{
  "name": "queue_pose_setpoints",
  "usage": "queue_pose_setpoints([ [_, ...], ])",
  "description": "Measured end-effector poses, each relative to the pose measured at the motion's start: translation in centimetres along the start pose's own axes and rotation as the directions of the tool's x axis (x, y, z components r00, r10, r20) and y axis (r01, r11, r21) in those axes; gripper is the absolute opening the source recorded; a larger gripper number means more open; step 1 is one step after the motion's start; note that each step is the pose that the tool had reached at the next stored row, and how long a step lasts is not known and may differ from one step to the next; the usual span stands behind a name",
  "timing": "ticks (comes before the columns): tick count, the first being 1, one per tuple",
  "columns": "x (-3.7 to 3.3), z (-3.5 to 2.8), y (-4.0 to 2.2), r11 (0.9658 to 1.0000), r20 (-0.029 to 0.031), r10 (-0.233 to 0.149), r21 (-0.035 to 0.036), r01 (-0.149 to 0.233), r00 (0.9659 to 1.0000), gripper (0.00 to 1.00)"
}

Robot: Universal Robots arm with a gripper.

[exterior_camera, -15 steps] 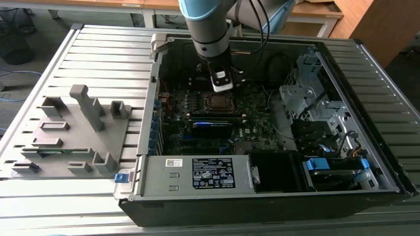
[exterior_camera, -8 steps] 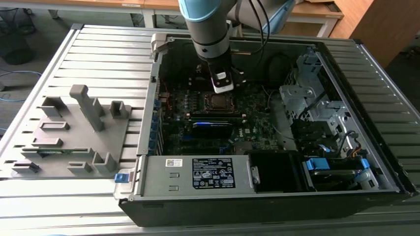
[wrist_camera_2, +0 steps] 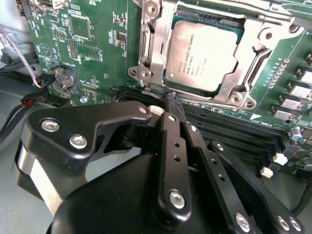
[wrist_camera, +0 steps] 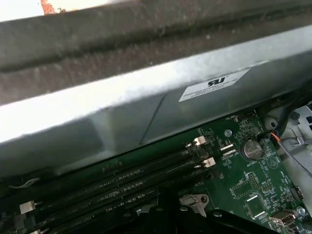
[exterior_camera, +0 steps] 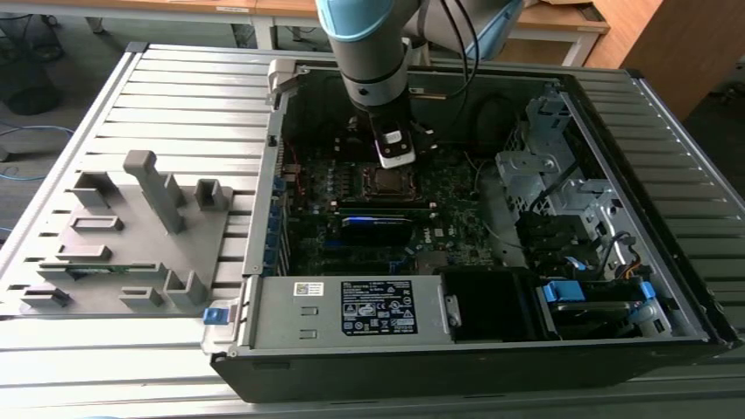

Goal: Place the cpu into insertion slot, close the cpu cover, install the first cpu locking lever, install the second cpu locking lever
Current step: 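Install the first cpu locking lever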

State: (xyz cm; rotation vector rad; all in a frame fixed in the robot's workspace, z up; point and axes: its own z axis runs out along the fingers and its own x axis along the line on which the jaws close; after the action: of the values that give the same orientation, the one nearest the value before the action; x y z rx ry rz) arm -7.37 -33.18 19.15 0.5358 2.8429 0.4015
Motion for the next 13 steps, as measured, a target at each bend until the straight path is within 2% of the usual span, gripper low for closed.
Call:
queue_pose_setpoints([
  [4, 0.0, -0.08, 0.09, 1.0, 0.0, 0.0, -0.0001, 0.0, 1.0, 0.11],
  [9, 0.26, 0.06, 0.67, 1.0, -0.0001, 0.0, 0.0001, 0.0, 1.0, 0.11],
  [13, 0.28, 0.07, 0.73, 1.0, 0.0, 0.0, -0.0001, 0.0, 1.0, 0.11],
])
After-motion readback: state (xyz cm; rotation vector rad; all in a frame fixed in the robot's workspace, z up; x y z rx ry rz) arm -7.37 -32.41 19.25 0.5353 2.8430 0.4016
